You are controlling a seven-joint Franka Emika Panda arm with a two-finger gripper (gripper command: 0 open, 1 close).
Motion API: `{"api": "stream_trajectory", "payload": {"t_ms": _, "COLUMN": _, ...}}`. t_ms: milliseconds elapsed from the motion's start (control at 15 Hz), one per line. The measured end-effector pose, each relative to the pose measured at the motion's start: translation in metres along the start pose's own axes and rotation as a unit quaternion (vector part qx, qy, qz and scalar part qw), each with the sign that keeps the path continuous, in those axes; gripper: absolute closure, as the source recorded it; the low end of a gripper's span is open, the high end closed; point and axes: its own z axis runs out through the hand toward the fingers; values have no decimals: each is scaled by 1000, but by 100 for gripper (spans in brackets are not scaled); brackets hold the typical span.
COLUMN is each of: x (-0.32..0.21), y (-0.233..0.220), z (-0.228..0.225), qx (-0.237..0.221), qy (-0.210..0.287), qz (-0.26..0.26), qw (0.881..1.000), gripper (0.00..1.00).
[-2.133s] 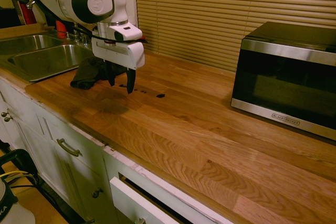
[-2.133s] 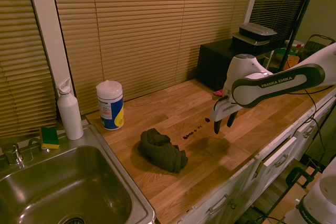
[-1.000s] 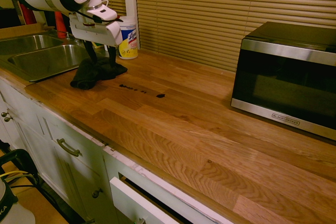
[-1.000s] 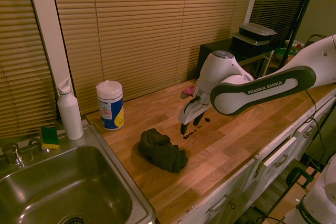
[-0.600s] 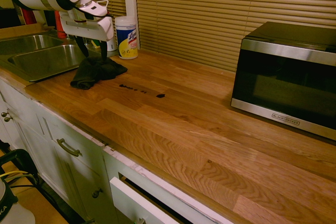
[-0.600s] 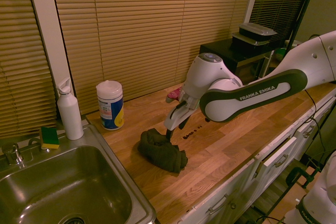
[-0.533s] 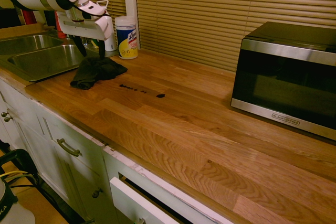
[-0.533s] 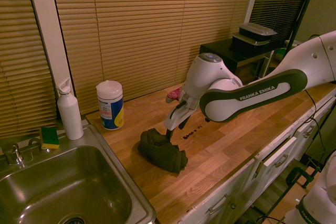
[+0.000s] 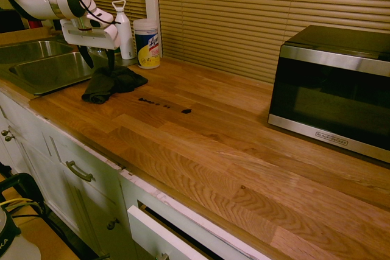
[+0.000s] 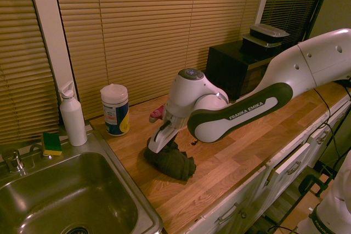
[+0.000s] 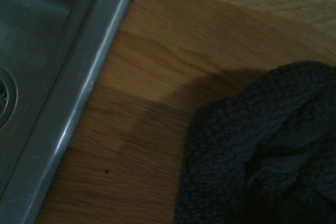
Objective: Clear the spill
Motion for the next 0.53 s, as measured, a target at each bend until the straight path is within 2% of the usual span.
{"api": "stream_trajectory", "payload": {"t_ms": 133, "x": -4, "y": -4, "z": 8, "qx": -6, "qy": -3, "qz": 0, "qw": 1000, "gripper": 0}}
{"api": "stream_trajectory", "payload": {"t_ms": 200, "x": -3, "y": -4, "z": 12, "qx": -10, "qy": -4, "qz": 2, "qw": 1000, "gripper": 100}}
{"api": "stream_trajectory", "payload": {"t_ms": 533, "x": 7, "y": -6, "z": 38, "qx": -30, "qy": -7, "qz": 15, "qw": 999, "gripper": 100}}
